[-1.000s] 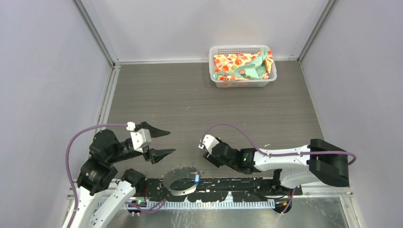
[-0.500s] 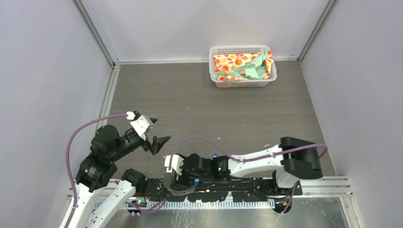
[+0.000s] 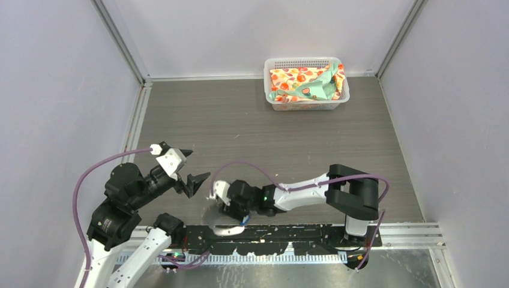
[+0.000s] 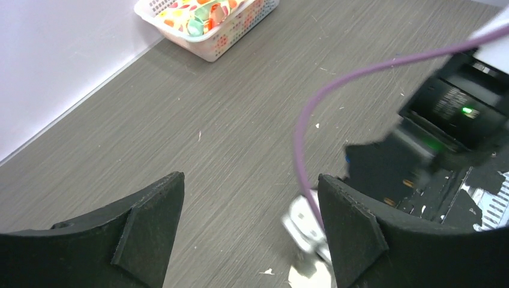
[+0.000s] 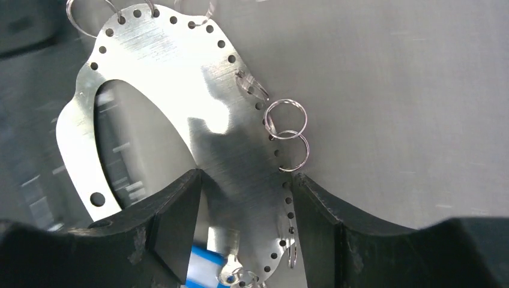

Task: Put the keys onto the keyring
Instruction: Move the keyring to the center of the board.

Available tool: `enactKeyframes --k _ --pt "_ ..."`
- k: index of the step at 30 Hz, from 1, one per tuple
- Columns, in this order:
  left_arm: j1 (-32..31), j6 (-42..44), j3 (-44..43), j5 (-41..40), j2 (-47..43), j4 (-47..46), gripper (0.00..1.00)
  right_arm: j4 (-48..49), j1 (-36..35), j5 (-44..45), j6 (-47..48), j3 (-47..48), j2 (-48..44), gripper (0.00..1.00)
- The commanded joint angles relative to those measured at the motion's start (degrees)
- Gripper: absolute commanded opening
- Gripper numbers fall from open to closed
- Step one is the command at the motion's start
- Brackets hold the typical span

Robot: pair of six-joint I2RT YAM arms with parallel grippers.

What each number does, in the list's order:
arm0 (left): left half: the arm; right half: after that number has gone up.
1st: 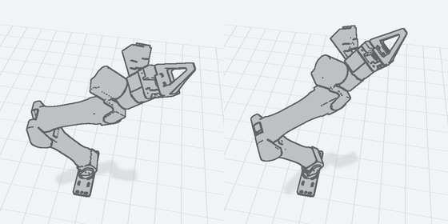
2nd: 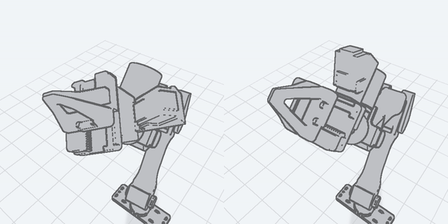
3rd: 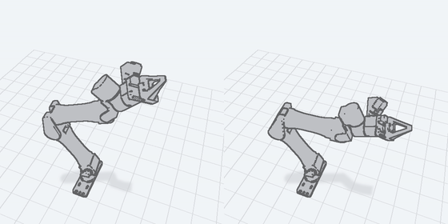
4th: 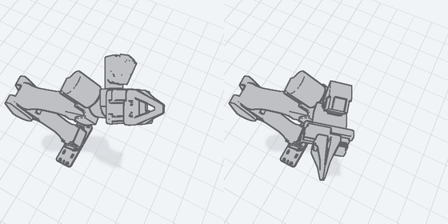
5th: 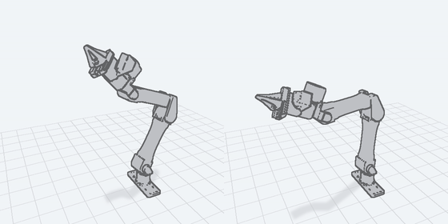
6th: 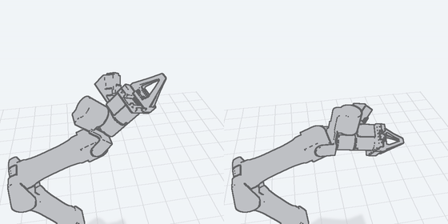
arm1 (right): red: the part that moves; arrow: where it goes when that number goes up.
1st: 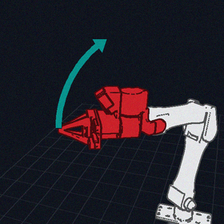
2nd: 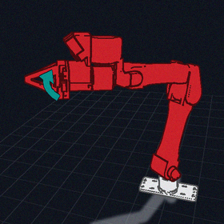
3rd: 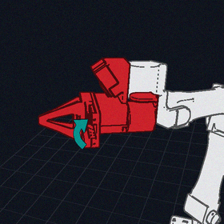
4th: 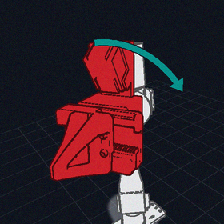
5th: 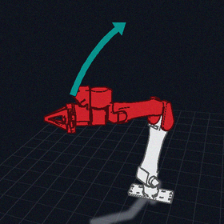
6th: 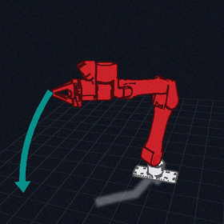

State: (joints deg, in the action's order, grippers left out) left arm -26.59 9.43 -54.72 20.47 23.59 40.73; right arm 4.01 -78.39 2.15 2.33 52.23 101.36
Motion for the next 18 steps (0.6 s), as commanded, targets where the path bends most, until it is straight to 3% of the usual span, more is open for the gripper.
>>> enactKeyframes --k 1,8,12,18 --pt "0.0 1.3 -2.2 -0.4 0.4 0.4 0.83 -5.8 8.3 11.1 1.4 3.8 3.8 0.61" --pt "0.0 2.4 -0.9 -0.4 0.7 -0.4 0.83 -5.2 15.5 9.0 5.2 5.4 3.1 0.59" --pt "0.0 2.1 -0.3 -0.7 0.5 -0.4 0.83 -6.0 15.8 7.8 9.1 5.7 0.9 0.59" --pt "0.0 -0.3 -0.1 -5.2 2.6 1.4 0.86 -2.9 14.9 7.0 7.5 7.6 -4.7 0.65"
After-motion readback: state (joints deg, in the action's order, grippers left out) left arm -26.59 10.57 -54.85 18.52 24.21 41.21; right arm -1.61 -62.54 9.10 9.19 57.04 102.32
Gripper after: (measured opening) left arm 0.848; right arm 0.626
